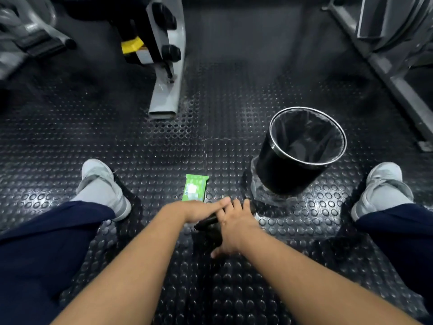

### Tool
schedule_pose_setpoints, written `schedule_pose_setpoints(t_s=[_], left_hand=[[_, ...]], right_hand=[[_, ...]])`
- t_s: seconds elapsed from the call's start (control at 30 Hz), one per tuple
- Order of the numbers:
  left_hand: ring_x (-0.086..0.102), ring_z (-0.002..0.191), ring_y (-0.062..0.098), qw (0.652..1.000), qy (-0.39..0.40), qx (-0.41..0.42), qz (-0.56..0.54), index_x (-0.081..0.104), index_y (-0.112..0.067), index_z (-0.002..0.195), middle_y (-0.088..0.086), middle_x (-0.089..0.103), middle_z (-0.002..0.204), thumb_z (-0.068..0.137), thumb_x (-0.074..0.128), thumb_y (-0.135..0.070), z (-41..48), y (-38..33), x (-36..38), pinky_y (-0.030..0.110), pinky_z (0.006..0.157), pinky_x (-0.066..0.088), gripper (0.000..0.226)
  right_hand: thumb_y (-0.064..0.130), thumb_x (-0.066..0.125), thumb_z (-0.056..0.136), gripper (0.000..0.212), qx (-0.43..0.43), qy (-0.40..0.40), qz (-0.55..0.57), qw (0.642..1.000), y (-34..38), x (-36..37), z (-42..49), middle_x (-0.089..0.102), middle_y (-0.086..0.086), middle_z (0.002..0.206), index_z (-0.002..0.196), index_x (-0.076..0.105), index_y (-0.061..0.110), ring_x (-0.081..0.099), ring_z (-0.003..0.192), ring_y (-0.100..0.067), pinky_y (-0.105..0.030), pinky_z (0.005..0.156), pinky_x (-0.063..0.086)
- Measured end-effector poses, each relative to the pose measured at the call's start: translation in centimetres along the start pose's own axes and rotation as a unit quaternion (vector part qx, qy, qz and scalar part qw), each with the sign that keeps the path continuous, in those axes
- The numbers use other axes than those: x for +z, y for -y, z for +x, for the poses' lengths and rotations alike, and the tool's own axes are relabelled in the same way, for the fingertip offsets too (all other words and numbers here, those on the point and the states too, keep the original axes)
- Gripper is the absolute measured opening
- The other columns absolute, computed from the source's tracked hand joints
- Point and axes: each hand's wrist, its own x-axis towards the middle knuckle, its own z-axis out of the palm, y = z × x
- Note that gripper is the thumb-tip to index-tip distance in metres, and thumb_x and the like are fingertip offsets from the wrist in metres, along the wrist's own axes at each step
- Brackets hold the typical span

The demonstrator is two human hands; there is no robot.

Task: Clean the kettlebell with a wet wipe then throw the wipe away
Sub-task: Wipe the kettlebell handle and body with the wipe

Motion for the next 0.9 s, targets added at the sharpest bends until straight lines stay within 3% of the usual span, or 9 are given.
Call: schedule_pose_setpoints(t_s=[0.03, 0.23, 0.53, 0.7, 0.8, 0.9], left_hand=[[0.042, 0.145, 0.033, 1.0, -0.003, 0.003, 0.002, 0.067, -0.035, 0.133, 0.005, 0.044, 0.161, 0.041, 0.025, -0.117, 0.1, -0.1, 0.4, 0.057, 0.121, 0.027, 0.13], [0.037, 0.149, 0.03, 1.0, -0.018, 0.011, 0.007, 0.06, -0.031, 0.144, 0.005, 0.04, 0.164, 0.054, 0.019, -0.113, -1.0, -0.7, 0.9, 0.056, 0.125, 0.022, 0.128], [0.048, 0.14, 0.026, 0.996, -0.034, 0.031, -0.076, 0.067, -0.032, 0.137, 0.003, 0.052, 0.155, 0.055, 0.025, -0.113, 0.0, 0.3, 1.9, 0.047, 0.12, 0.031, 0.123], [0.037, 0.149, 0.041, 0.997, 0.018, 0.026, -0.068, 0.05, -0.028, 0.152, 0.022, 0.04, 0.161, 0.055, 0.026, -0.112, -1.5, -0.7, -0.2, 0.057, 0.123, 0.026, 0.131], [0.034, 0.151, 0.035, 0.997, 0.031, 0.021, -0.069, 0.045, -0.039, 0.155, 0.015, 0.032, 0.166, 0.052, 0.027, -0.113, -1.9, -1.1, 0.0, 0.056, 0.125, 0.021, 0.127], [0.045, 0.143, 0.028, 0.994, 0.017, 0.021, -0.11, 0.06, -0.044, 0.14, 0.003, 0.051, 0.157, 0.047, 0.028, -0.115, 0.2, 0.3, 0.9, 0.054, 0.124, 0.024, 0.122]], right_hand=[[0.095, 0.058, 0.069, 0.14, 0.0, 0.005, -0.002, 1.0, 0.0, -0.1, 0.0, 0.009, -0.015, 0.172, 0.167, -0.002, 0.014, 0.013, 0.155, -0.043, -0.068, 0.125, 0.007], [0.094, 0.058, 0.07, 0.14, -0.001, 0.013, -0.003, 1.0, 0.1, -0.3, -0.2, 0.007, -0.016, 0.173, 0.167, -0.003, 0.013, 0.011, 0.156, -0.043, -0.067, 0.126, 0.006], [0.092, 0.062, 0.07, 0.14, 0.003, 0.006, 0.011, 1.0, 0.1, -0.3, -0.4, 0.005, -0.015, 0.173, 0.167, -0.005, 0.016, 0.01, 0.156, -0.043, -0.068, 0.125, 0.004], [0.092, 0.062, 0.069, 0.141, 0.006, -0.002, 0.009, 1.0, -0.3, 0.0, -0.3, 0.006, -0.016, 0.172, 0.166, -0.007, 0.017, 0.008, 0.157, -0.044, -0.068, 0.125, 0.004], [0.092, 0.061, 0.071, 0.141, 0.008, 0.013, 0.005, 1.0, 0.0, -0.1, -0.3, 0.0, -0.017, 0.173, 0.166, -0.009, 0.015, 0.003, 0.158, -0.044, -0.067, 0.125, 0.002], [0.091, 0.063, 0.071, 0.138, 0.009, 0.011, 0.007, 1.0, 0.0, -0.4, -0.3, 0.01, -0.016, 0.169, 0.166, -0.003, 0.016, 0.011, 0.155, -0.042, -0.067, 0.126, 0.004]])
